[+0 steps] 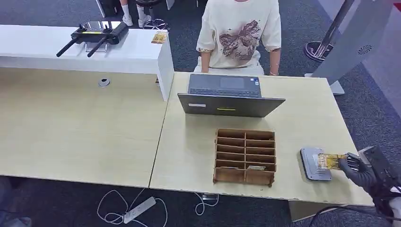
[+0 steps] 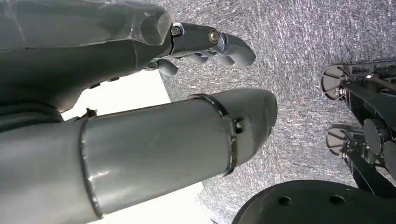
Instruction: Pass the card to the sensor for recognition and then transmit it.
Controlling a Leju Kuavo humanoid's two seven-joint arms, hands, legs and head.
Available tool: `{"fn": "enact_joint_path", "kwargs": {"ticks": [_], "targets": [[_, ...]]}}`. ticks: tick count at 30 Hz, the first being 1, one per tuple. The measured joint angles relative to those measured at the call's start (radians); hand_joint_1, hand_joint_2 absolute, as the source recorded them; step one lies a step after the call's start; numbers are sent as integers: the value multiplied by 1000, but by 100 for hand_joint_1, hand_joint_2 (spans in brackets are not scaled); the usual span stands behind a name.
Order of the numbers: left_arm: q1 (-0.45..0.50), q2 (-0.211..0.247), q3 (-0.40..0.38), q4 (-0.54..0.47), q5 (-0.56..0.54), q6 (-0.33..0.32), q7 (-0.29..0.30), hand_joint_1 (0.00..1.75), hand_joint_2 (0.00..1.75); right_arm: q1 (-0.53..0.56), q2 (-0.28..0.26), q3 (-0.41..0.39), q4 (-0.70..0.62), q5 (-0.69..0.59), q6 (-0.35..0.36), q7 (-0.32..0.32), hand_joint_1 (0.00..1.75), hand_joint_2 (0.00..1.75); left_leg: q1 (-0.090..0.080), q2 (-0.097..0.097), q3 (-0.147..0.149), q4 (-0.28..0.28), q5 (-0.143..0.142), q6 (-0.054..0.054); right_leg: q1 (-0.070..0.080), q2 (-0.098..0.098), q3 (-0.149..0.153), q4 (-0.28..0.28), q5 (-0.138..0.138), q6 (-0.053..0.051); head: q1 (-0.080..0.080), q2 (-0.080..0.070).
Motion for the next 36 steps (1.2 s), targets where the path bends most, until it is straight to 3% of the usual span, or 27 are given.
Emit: {"fn": "enact_joint_path", "kwargs": {"ticks": [26, 36], "targets": [[-1, 1, -19, 0, 16, 0, 3, 0, 0, -59, 27, 96, 62, 59, -66, 58, 175, 175, 0, 0, -1, 0, 0, 0, 0, 0, 0, 0, 0, 0, 0, 0], [-1, 1, -21, 0, 21, 1, 16, 0, 0, -106, 36, 157, 102, 183, -210, 121, 175, 175, 0, 0, 0, 0, 0, 0, 0, 0, 0, 0, 0, 0, 0, 0]]}}
